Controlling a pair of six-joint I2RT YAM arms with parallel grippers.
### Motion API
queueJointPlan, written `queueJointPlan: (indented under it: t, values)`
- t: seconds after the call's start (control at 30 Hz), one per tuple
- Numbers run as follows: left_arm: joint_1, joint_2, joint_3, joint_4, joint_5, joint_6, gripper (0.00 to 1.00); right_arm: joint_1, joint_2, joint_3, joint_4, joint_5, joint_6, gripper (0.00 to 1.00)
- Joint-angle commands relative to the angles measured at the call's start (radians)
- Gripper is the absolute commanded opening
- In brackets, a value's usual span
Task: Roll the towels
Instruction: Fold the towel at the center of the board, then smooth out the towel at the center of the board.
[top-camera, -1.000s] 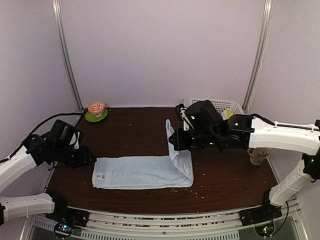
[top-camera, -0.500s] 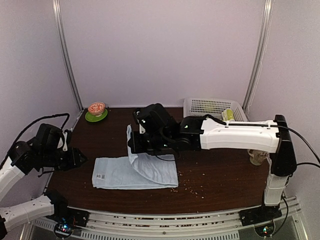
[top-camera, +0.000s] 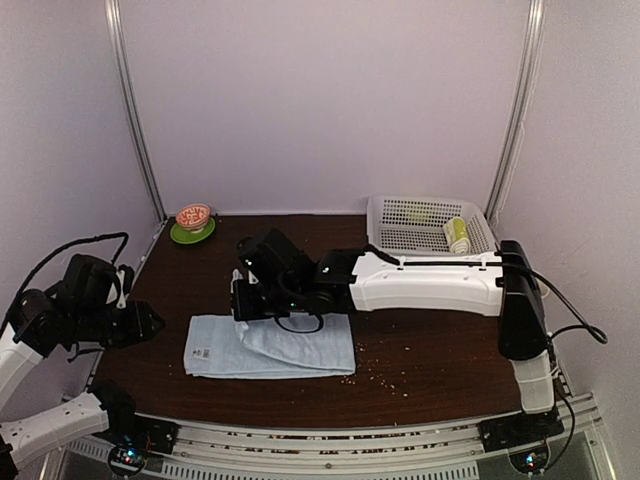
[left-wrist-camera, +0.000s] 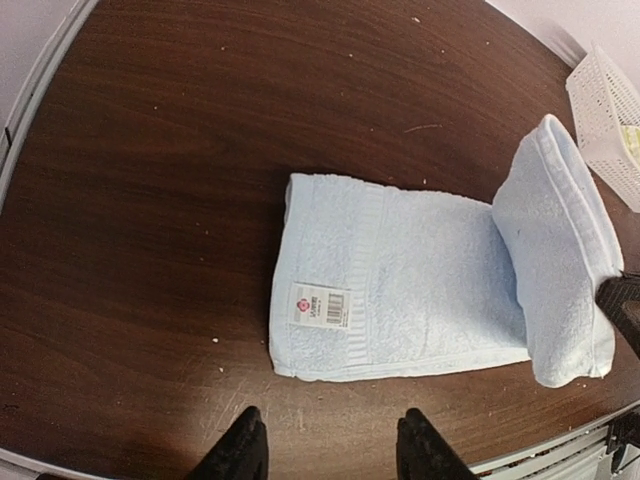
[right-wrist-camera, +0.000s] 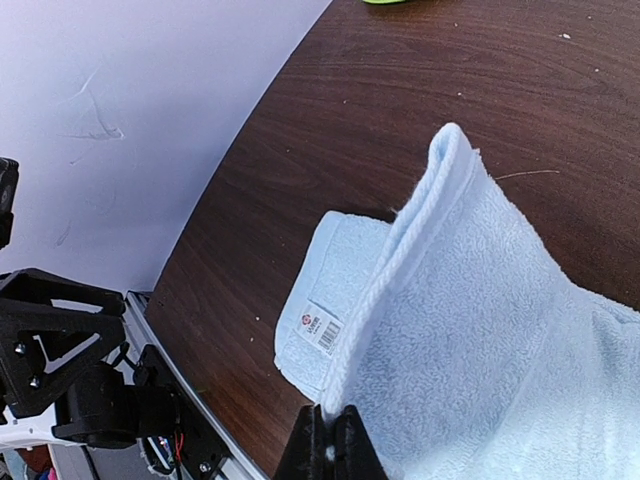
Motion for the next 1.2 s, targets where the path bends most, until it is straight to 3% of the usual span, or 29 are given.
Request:
queueJointPlan:
  t: [0.0,0.47,0.6,0.77,0.83,0.93,1.03,1.17]
  values:
    - [-0.005,-0.022,0.029,-0.025,-0.027,-0.001,0.45,0.019,0.022,0.084,-0.004,-0.011,0.021,0.0]
    - [-0.005,-0.073,0.016,-0.068,-0.024,-0.013,0.45,0.03,0.182,0.259,-0.029,-0.05,0.057,0.0]
    - [-0.005,-0.08,0.01,-0.075,-0.022,-0.018,0.45,0.03,0.271,0.353,-0.052,-0.133,0.06,0.0]
    - [-0.005,-0.085,0.0,-0.073,-0.017,-0.025,0.45,0.03,0.316,0.426,-0.091,-0.214,0.065,0.43]
    - [-0.005,-0.08,0.0,-0.073,-0.016,-0.024,0.45,0.025,0.269,0.389,-0.091,-0.197,0.046,0.53]
    - [-0.006,-0.07,0.002,-0.074,-0.018,-0.025,0.45,-0.003,0.148,0.262,-0.067,-0.172,0.023,0.58]
    - [-0.005,-0.053,-0.004,-0.056,-0.014,-0.025,0.45,-0.041,-0.003,0.037,-0.063,-0.097,-0.019,0.57]
    - [-0.005,-0.012,-0.037,0.063,0.061,-0.016,0.45,-0.094,-0.129,-0.191,-0.118,-0.022,-0.085,0.47]
